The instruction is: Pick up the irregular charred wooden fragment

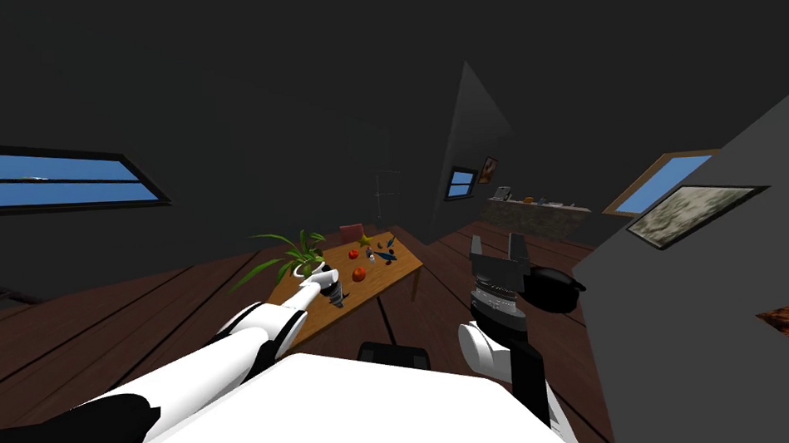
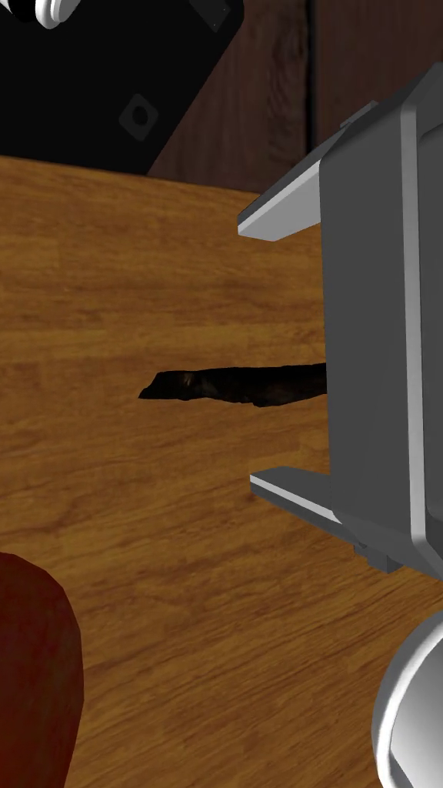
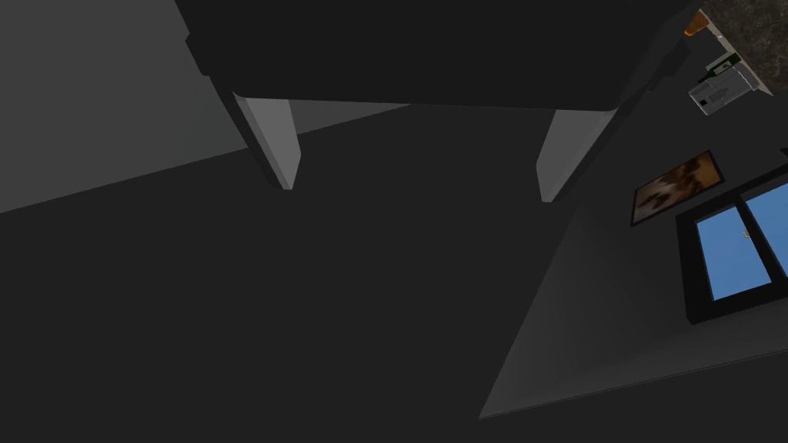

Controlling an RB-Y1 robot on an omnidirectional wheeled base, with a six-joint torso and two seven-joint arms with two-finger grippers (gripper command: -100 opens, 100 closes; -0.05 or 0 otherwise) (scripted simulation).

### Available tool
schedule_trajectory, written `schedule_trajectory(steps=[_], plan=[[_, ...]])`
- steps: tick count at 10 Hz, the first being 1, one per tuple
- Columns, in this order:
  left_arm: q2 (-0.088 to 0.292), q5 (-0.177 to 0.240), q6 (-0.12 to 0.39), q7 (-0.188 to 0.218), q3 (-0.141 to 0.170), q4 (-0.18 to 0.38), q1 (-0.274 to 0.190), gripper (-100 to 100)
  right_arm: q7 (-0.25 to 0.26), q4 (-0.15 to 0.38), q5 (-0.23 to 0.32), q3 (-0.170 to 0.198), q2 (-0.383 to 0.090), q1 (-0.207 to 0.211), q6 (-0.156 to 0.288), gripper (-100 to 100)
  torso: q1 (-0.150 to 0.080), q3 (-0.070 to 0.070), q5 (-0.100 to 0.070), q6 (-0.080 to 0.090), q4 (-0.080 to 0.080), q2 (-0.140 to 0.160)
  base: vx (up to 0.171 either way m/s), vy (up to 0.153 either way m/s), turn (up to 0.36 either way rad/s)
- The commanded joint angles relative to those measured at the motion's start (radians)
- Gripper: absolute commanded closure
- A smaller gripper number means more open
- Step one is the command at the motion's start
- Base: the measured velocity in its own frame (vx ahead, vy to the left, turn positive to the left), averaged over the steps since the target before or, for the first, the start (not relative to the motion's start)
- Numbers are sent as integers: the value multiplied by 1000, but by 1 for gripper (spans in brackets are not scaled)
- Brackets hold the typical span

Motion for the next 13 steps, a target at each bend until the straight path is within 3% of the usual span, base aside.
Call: schedule_trajectory(steps=[1, 5, 9, 10, 11, 13], plan=[[7, 4, 29, 5, 3, 43, -17, -100, 0, 0, 0, 0, 0, 0, 0, 0, 0, 0, 0, 0, 0, 0, 21, 16, -60], [28, 16, 85, 5, 15, 151, -60, -100, 0, 0, 0, 0, 0, 0, 0, 0, 1, -1, 0, 0, 0, -2, 45, 37, -87], [30, 16, 89, 5, 15, 159, -64, -100, 0, 0, 0, 0, 0, 0, 0, 0, -1, 0, 0, 0, 0, 0, 14, 15, -7], [30, 17, 88, 3, 16, 162, -65, 0, 0, 0, 0, 0, 0, 0, 0, 0, -1, 0, 0, 0, 0, 1, 0, 0, 0], [14, 9, 60, 0, 21, 171, -50, -100, 0, 0, 0, 0, 0, 0, 0, 0, -1, 1, 0, 0, 0, 1, 28, 15, 8], [6, 5, 46, -2, 23, 175, -42, -100, 0, 0, 0, 0, 0, 0, 0, 0, 0, -1, 0, 0, 0, -1, 41, 21, 3]])
